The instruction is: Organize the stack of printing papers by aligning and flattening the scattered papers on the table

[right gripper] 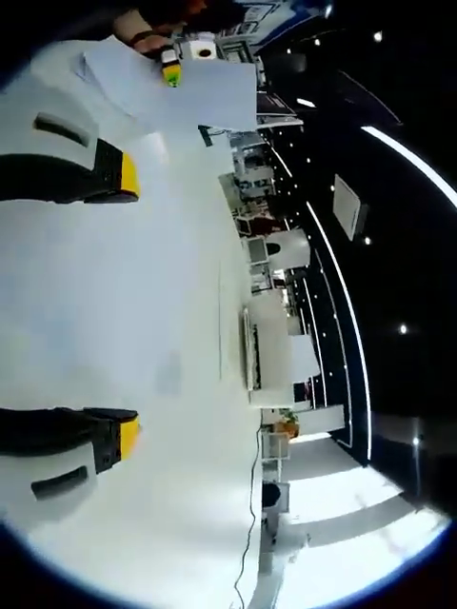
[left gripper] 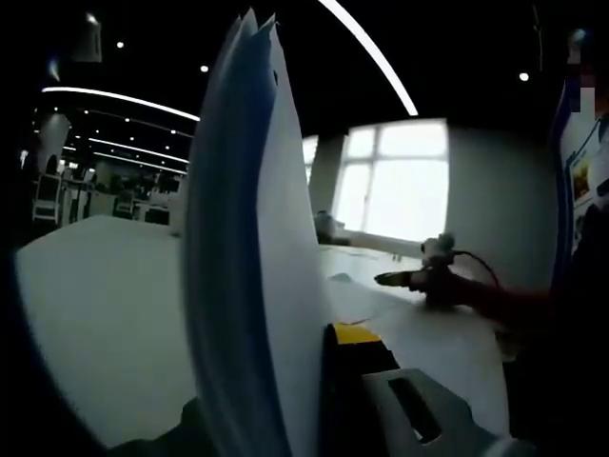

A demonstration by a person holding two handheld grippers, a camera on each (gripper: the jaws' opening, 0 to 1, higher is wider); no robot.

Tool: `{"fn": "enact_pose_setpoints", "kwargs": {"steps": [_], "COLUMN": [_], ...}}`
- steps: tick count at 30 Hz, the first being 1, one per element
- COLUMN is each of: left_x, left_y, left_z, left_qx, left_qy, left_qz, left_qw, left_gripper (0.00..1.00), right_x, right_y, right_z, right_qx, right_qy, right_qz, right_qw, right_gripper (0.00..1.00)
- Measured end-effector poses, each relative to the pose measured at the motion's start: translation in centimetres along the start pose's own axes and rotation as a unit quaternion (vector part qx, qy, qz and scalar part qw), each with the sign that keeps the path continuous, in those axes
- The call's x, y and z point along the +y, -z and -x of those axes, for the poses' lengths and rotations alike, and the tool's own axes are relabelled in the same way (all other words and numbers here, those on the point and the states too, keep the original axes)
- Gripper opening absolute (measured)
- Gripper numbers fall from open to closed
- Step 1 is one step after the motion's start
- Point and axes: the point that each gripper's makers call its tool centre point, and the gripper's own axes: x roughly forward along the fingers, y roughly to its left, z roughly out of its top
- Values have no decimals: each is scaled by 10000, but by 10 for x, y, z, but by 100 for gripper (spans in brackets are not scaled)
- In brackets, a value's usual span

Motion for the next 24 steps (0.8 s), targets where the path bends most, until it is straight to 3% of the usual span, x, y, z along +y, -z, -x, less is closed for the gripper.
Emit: {"fn": "enact_pose_setpoints", "kwargs": {"steps": [5,24], "left_x": [3,-5], "left_y": [1,0], "left_z": [1,-1], "left_qx": [28,7], "left_qy": [8,14], "left_qz": [-10,-15], "left_qw": [10000,10000], "left_gripper": [7,7], "right_x": [-11,-49], "right_y": [2,-1], "right_z": [-12,-49], "right_qx": [128,361], "right_qy": [125,325], "right_qz": [352,378], "right_qw": [9992,9981], "right_gripper": [87,85]}}
